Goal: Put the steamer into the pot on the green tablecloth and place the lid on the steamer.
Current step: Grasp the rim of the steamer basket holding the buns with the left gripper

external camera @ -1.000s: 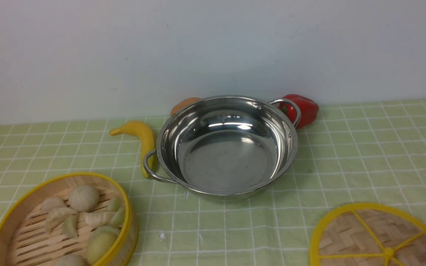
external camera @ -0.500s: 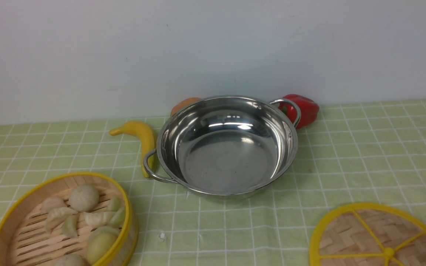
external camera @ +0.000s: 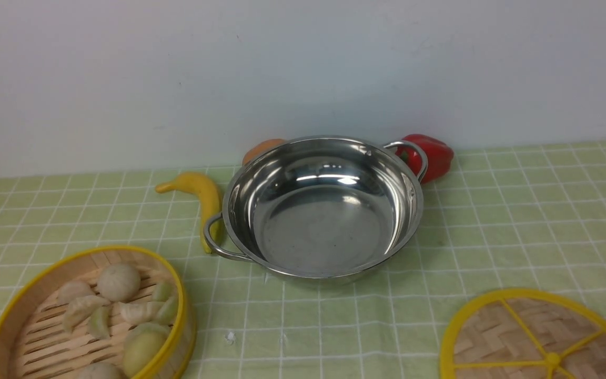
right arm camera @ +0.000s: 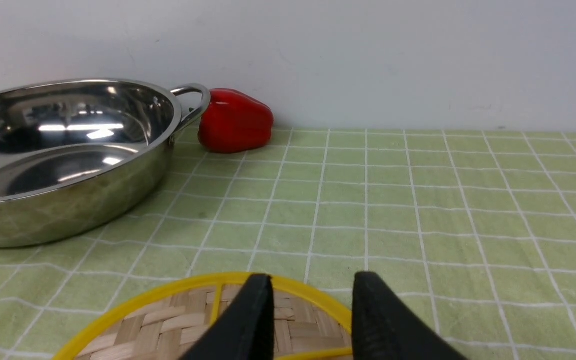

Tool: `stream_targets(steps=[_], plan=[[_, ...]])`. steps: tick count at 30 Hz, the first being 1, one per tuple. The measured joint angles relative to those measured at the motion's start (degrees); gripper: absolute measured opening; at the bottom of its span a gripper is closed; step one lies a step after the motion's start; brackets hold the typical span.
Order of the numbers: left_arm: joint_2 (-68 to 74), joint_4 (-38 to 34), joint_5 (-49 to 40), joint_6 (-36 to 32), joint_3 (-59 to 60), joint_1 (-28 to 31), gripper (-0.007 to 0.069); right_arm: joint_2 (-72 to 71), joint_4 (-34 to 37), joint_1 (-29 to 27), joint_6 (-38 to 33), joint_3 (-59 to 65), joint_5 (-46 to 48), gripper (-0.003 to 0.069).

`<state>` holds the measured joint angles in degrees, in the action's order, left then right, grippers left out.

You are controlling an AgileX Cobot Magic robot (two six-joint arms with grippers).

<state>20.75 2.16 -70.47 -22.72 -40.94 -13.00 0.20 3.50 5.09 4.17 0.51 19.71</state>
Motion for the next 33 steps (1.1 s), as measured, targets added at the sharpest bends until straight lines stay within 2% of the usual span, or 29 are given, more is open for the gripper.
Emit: stream_targets(steps=[1,2,3,5,8,13,18,19,20,22,31,33], plan=[[0.55,2.31,0.0,-2.53,0.0,-3.45,0.0243,0.0,0.0,0.0,0.0,0.0,0.0,0.0243],[0.55,2.68,0.0,-2.87,0.0,-3.45,0.0243,0.0,0.0,0.0,0.0,0.0,0.0,0.0243],[1.03,5.34,-0.06,-4.75,0.0,-7.05,0.0243,0.0,0.0,0.0,0.0,0.0,0.0,0.0243],[1.66,7.88,-0.06,-4.65,0.0,-9.29,0.0239,0.0,0.0,0.0,0.0,0.0,0.0,0.0243],[4.95,15.39,-0.06,0.74,0.0,-14.54,0.0206,0.0,0.0,0.0,0.0,0.0,0.0,0.0243],[10.6,21.64,0.07,4.26,-0.23,-17.27,0.0137,0.0,0.0,0.0,0.0,0.0,0.0,0.0243],[15.89,22.17,0.13,8.59,-0.29,-17.71,0.0081,0.0,0.0,0.0,0.0,0.0,0.0,0.0243],[18.45,22.17,0.17,12.8,-0.41,-17.2,0.0074,0.0,0.0,0.0,0.0,0.0,0.0,0.0243],[18.7,22.17,0.17,13.25,-0.41,-17.11,0.0074,0.0,0.0,0.0,0.0,0.0,0.0,0.0243],[21.4,22.06,0.19,18.3,-0.41,-16.22,0.0074,0.0,0.0,0.0,0.0,0.0,0.0,0.0243],[22.72,20.96,0.19,27.56,-0.45,-15.93,0.0074,0.0,0.0,0.0,0.0,0.0,0.0,0.0243],[22.82,18.8,0.19,32.94,-0.45,-15.89,0.0074,0.0,0.0,0.0,0.0,0.0,0.0,0.0243]])
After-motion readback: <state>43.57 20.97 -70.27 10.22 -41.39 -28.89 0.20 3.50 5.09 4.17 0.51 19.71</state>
